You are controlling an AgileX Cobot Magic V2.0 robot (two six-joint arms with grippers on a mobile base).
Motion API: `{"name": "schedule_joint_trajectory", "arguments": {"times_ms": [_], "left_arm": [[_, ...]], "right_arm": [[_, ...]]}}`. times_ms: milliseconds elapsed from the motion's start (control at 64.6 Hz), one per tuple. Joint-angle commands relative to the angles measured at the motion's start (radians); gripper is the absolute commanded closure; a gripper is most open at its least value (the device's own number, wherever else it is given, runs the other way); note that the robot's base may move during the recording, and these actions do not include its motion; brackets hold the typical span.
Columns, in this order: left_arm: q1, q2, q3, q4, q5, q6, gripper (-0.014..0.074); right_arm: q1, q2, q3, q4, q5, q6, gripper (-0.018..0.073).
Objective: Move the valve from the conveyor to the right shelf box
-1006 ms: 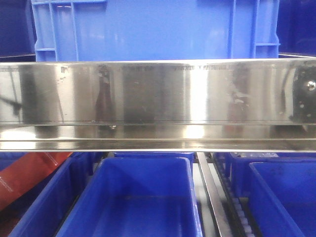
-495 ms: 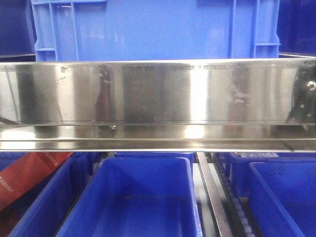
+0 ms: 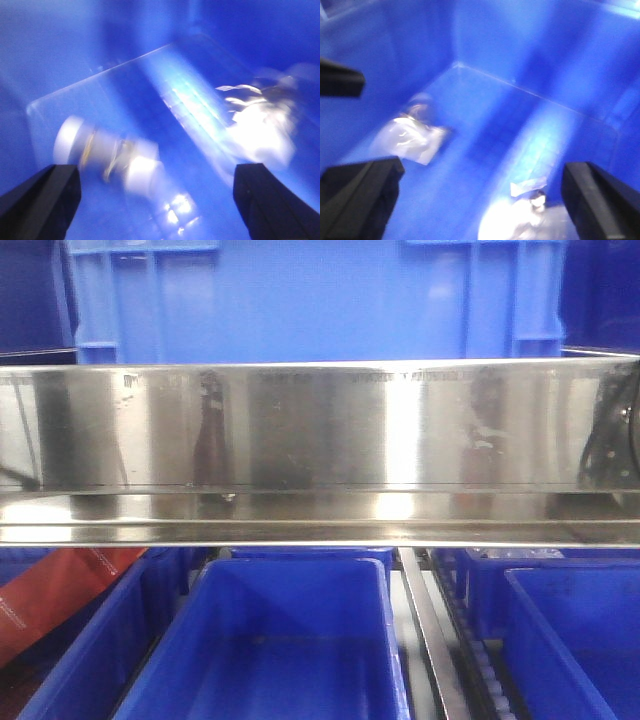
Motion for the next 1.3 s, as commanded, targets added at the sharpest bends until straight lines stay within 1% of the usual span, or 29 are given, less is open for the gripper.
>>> {"name": "schedule_joint_trajectory", "arguments": {"times_ms": [0, 31, 77, 108, 124, 170, 232, 248, 310, 356, 402, 495, 557, 604, 758, 898, 991, 1083, 1161, 1285], "left_arm": [[-0.005, -0.06, -0.035, -0.008, 0.031, -0.005, 0.0071], [-0.005, -0.081, -0.038, -0.008, 0.04, -0.005, 0.0074], [-0.005, -0.112, -0.04, -0.008, 0.051, -0.005, 0.0098], [-0.005, -0.131, -0.04, -0.008, 0.055, -0.005, 0.0132], [-0.005, -0.146, -0.04, -0.006, 0.061, -0.005, 0.0159], [-0.005, -0.175, -0.04, -0.004, 0.071, -0.005, 0.0225], [-0.005, -0.223, -0.04, 0.0, 0.092, -0.005, 0.0349], [-0.005, -0.236, -0.04, 0.002, 0.099, -0.005, 0.0393], [-0.005, -0.278, -0.04, 0.017, 0.129, -0.005, 0.0543], [-0.005, -0.301, -0.04, 0.022, 0.153, -0.005, 0.0639], [-0.005, -0.321, -0.04, 0.027, 0.189, -0.005, 0.0711], [-0.005, -0.375, -0.014, 0.027, 0.239, -0.005, 0.0707], [-0.005, -0.417, 0.034, 0.027, 0.23, -0.005, 0.0707], [-0.005, -0.467, 0.105, 0.027, 0.203, -0.005, 0.0707], [-0.005, -0.651, 0.382, 0.011, 0.045, -0.005, 0.0707], [-0.005, -0.847, 0.69, -0.018, -0.17, -0.005, 0.0707], [-0.005, -0.991, 0.881, -0.018, -0.296, -0.005, 0.0707], [-0.005, -1.109, 1.04, -0.022, -0.397, -0.005, 0.0707], [-0.005, -1.209, 1.166, -0.037, -0.457, -0.005, 0.0707], [-0.005, -1.327, 1.312, -0.051, -0.517, -0.005, 0.0707]], "right_arm": [[-0.001, -0.075, -0.01, -0.001, -0.015, -0.01, 0.0203], [-0.001, -0.095, -0.01, -0.001, -0.014, -0.01, 0.0257], [-0.001, -0.131, -0.01, -0.001, -0.007, -0.01, 0.0377], [-0.001, -0.158, -0.01, -0.001, 0.0, -0.01, 0.0439], [-0.001, -0.175, -0.01, -0.001, 0.004, -0.01, 0.0486], [-0.001, -0.211, -0.01, -0.001, 0.014, -0.01, 0.059], [-0.001, -0.257, -0.002, -0.001, 0.022, -0.01, 0.0708], [-0.001, -0.273, 0.005, -0.001, 0.022, -0.01, 0.0727], [-0.001, -0.321, 0.031, -0.001, 0.022, -0.01, 0.0718], [-0.001, -0.354, 0.06, -0.001, 0.022, -0.01, 0.0718], [-0.001, -0.399, 0.099, -0.001, 0.019, -0.01, 0.0718], [-0.001, -0.478, 0.2, -0.005, -0.013, -0.01, 0.0718], [-0.001, -0.54, 0.303, -0.012, -0.053, -0.01, 0.0718], [-0.001, -0.598, 0.385, -0.018, -0.088, -0.01, 0.0718], [-0.001, -0.776, 0.663, -0.024, -0.198, -0.01, 0.0719], [-0.001, -0.945, 0.923, -0.026, -0.304, -0.01, 0.0722], [-0.001, -1.039, 1.051, -0.031, -0.355, -0.01, 0.0722], [-0.001, -1.133, 1.163, -0.039, -0.382, -0.01, 0.0722], [-0.001, -1.195, 1.235, -0.039, -0.396, -0.01, 0.0722], [-0.001, -1.276, 1.326, -0.039, -0.405, -0.01, 0.0722]]}}
